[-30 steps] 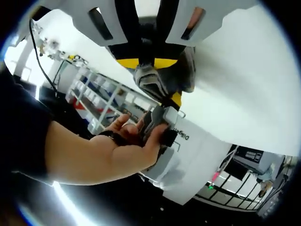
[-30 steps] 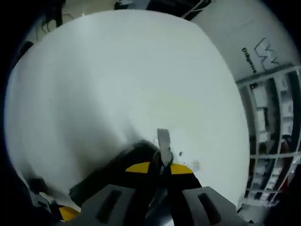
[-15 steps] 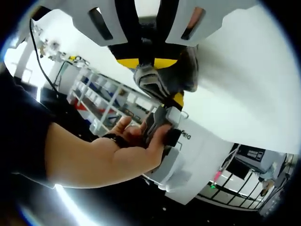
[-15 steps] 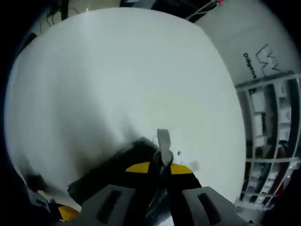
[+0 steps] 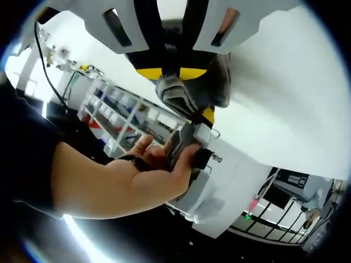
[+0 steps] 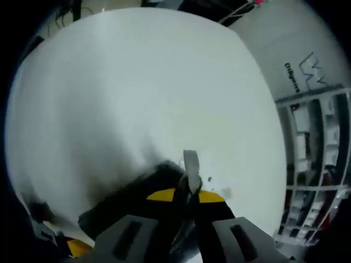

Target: Open the folded towel by lifting each exposed corner and separating the folded layers until the towel lies flat within the target outline without major curled edges

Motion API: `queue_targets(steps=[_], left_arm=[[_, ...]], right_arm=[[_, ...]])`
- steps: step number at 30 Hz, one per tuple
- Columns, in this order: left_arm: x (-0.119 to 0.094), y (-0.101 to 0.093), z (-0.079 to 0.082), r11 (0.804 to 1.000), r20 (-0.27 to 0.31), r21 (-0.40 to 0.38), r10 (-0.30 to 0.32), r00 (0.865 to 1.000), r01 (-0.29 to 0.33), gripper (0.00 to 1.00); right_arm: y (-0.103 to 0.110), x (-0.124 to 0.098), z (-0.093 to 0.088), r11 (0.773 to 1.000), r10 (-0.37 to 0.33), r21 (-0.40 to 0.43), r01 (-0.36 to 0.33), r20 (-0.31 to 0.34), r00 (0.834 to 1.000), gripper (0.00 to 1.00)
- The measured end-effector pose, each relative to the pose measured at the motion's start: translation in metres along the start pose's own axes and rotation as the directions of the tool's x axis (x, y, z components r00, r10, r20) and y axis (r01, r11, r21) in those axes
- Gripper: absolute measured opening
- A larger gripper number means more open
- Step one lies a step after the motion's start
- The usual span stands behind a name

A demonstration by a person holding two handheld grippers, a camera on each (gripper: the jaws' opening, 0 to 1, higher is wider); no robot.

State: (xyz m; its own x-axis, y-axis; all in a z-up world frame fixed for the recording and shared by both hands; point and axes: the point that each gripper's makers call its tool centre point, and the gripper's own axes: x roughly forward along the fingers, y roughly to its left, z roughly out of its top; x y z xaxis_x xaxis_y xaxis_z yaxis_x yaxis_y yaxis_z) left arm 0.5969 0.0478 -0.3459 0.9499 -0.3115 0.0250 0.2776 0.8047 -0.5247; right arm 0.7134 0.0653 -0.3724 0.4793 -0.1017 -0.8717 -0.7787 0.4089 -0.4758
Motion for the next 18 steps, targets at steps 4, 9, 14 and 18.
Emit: queue_targets(steps=[4,9,14,18], left_arm=[[0.0004,0.0002,-0.0004,1.0,-0.002,0.0,0.0,1.0,0.0,0.06],[0.0009,-0.0002,-0.0004,1.0,-0.004,0.001,-0.003,1.0,0.003,0.06],[0.0014,-0.0004,-0.0002,1.0,-0.003,0.003,-0.004,1.0,0.004,0.06],[0.0019,-0.0023,0.0006,1.0,0.0,0.02,-0.007,1.0,0.007,0.06]], right_arm=[[-0.0004,-0.0001,-0.0005,1.0,0.0,-0.001,0.0,0.002,1.0,0.07],[-0.0025,0.0008,0.0005,1.0,0.002,-0.007,-0.002,0.002,1.0,0.07],[-0.0026,0.0005,-0.0001,1.0,0.001,-0.014,-0.001,0.003,1.0,0.07],[-0.0018,-0.0012,-0.001,1.0,0.0,-0.014,0.0,0.003,1.0,0.07]])
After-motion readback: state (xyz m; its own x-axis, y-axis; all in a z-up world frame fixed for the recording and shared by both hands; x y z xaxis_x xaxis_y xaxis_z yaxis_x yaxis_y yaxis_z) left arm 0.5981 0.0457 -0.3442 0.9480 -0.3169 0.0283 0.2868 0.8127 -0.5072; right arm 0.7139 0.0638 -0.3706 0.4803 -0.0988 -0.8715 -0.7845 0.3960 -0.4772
